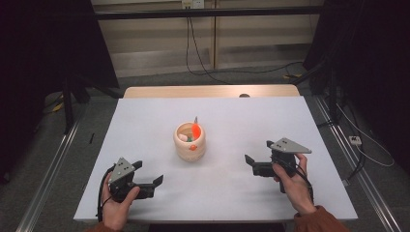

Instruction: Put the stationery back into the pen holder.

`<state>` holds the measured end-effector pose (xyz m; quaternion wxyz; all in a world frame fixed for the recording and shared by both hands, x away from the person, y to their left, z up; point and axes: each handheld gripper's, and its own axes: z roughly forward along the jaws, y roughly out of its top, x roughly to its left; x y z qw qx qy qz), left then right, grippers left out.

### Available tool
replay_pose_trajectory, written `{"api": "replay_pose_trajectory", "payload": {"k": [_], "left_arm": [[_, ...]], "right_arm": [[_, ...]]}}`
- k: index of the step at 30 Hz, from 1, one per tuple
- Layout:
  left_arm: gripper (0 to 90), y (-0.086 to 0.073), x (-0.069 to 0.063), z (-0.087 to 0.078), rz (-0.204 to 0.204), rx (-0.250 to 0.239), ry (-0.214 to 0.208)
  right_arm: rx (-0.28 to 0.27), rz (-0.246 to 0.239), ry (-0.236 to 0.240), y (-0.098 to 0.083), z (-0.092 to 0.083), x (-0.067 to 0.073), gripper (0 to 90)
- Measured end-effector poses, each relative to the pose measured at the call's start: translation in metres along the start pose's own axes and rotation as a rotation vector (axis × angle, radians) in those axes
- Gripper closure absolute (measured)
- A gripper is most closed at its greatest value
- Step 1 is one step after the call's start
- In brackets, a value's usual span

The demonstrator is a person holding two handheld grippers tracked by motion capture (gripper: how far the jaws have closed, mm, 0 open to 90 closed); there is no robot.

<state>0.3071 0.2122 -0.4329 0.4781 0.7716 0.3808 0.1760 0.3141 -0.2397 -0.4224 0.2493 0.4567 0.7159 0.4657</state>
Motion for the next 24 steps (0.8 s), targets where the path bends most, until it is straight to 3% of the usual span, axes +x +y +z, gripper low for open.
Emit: {"api": "replay_pose_trajectory", "payload": {"k": [24], "left_arm": [[6.3,-0.001,-0.001,-0.001,-0.012,-0.007,0.008]], "right_arm": [[0.002,0.064,-0.111,-0.037,-0.041,-0.029,4.6]]}}
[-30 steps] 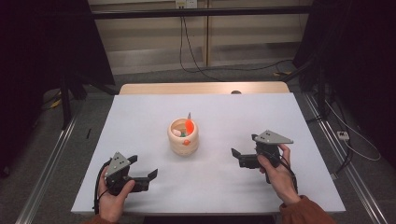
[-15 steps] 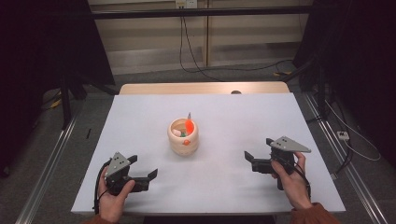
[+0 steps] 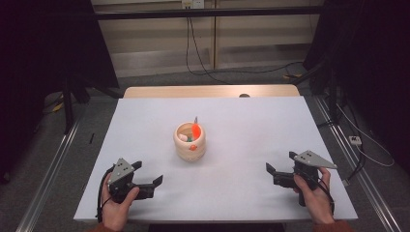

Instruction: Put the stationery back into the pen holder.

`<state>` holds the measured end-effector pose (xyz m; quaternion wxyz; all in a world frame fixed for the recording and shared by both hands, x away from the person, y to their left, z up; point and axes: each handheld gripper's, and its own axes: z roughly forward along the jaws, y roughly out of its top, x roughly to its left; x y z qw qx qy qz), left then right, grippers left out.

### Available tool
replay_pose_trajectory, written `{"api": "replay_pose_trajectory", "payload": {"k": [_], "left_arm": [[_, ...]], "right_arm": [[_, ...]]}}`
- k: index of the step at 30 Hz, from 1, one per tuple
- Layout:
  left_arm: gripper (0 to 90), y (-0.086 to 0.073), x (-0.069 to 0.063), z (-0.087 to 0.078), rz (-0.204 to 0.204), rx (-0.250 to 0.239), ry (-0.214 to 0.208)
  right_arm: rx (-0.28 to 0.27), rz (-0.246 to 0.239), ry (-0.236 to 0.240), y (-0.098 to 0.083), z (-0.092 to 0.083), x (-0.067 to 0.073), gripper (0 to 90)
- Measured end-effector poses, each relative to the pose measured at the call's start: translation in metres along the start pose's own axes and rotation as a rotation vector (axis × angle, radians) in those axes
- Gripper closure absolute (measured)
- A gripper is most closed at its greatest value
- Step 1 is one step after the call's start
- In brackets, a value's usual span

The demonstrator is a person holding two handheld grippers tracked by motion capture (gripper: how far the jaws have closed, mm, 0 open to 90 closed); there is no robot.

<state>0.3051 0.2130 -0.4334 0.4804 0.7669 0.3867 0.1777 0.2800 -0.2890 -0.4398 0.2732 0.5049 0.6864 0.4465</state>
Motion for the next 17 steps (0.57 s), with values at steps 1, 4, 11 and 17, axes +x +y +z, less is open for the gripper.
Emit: {"api": "replay_pose_trajectory", "payload": {"k": [1,4,11,17], "left_arm": [[6.3,0.000,0.001,0.000,0.003,0.003,0.005],[6.4,-0.001,0.001,-0.001,-0.011,0.001,0.010],[6.3,0.000,0.003,-0.004,-0.017,-0.021,0.017],[6.4,0.001,0.004,-0.004,-0.032,-0.032,0.027]], "right_arm": [[-0.002,0.000,-0.003,-0.001,-0.001,-0.001,4.5],[-0.004,-0.004,-0.014,-0.007,0.000,-0.004,4.7],[-0.012,-0.009,-0.010,-0.014,0.002,-0.003,4.7],[-0.015,-0.010,-0.020,-0.014,0.003,-0.003,4.7]]}}
